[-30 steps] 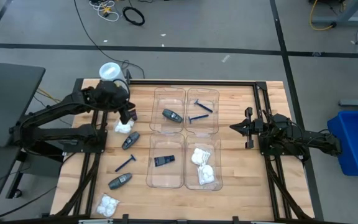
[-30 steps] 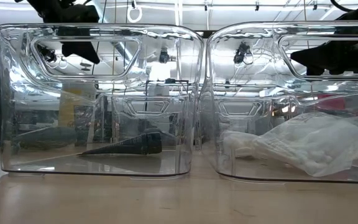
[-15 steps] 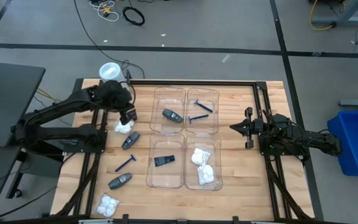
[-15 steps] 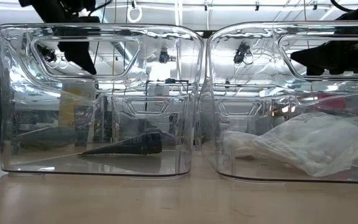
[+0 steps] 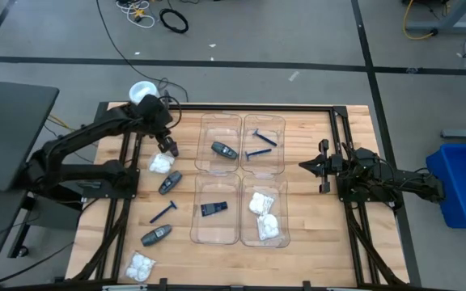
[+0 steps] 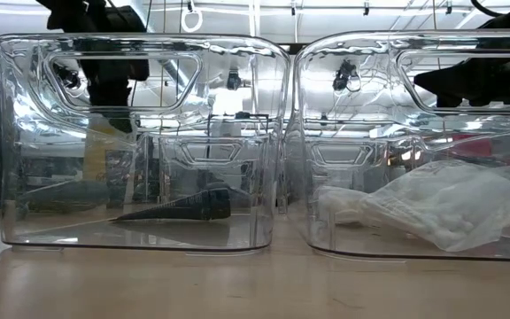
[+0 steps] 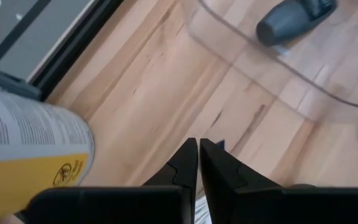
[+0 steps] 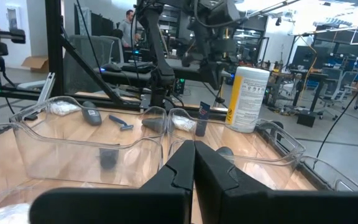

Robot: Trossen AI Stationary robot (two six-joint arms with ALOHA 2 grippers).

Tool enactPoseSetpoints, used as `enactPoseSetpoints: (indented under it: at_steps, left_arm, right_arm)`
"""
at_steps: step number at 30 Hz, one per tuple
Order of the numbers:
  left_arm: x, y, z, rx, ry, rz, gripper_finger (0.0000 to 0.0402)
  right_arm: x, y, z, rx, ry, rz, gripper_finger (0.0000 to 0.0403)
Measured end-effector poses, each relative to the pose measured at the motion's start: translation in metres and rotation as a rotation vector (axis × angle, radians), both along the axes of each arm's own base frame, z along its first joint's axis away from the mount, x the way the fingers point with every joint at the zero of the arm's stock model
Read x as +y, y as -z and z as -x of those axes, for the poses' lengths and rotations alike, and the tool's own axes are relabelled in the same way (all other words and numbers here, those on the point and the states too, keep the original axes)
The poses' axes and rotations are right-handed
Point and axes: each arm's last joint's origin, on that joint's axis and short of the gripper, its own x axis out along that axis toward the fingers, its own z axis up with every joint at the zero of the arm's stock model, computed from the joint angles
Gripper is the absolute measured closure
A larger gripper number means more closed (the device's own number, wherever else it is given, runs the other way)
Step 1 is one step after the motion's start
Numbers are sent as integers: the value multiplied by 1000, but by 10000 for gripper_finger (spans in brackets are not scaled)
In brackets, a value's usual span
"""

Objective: Pick & Place Travel size toiletries
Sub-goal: Put the shave cream into the bottom left transparent bin

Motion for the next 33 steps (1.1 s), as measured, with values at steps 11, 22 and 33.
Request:
enactPoseSetpoints:
  at_steps: [11, 22, 33]
  left_arm:
    - [0, 5, 6, 89, 144, 21, 363]
    - [-3, 8, 11, 177, 211, 20, 262]
    - [-9, 34, 17, 227, 193, 103, 175]
  right_arm:
    - [0, 0, 0, 0, 0, 0, 389]
    - [0, 0, 0, 0, 0, 0, 389]
    - [0, 0, 0, 0, 0, 0, 389]
